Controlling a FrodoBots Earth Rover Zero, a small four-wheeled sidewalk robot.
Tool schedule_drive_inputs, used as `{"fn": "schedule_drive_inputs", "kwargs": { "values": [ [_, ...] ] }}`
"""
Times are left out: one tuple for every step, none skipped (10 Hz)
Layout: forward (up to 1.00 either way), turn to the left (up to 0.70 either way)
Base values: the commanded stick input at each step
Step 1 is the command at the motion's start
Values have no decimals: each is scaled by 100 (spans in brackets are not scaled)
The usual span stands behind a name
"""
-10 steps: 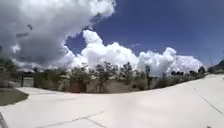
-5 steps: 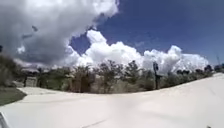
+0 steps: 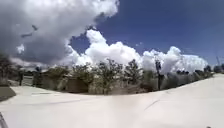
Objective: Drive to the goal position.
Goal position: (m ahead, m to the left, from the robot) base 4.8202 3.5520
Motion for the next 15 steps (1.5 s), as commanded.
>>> {"fn": "schedule_drive_inputs", "kwargs": {
  "values": [
    [85,34],
    [85,34],
    [85,34],
    [85,34],
    [85,34],
    [85,34],
    [85,34],
    [85,34],
    [85,34],
    [85,34],
    [85,34],
    [85,34],
    [85,34],
    [85,34],
    [85,34]
  ]
}}
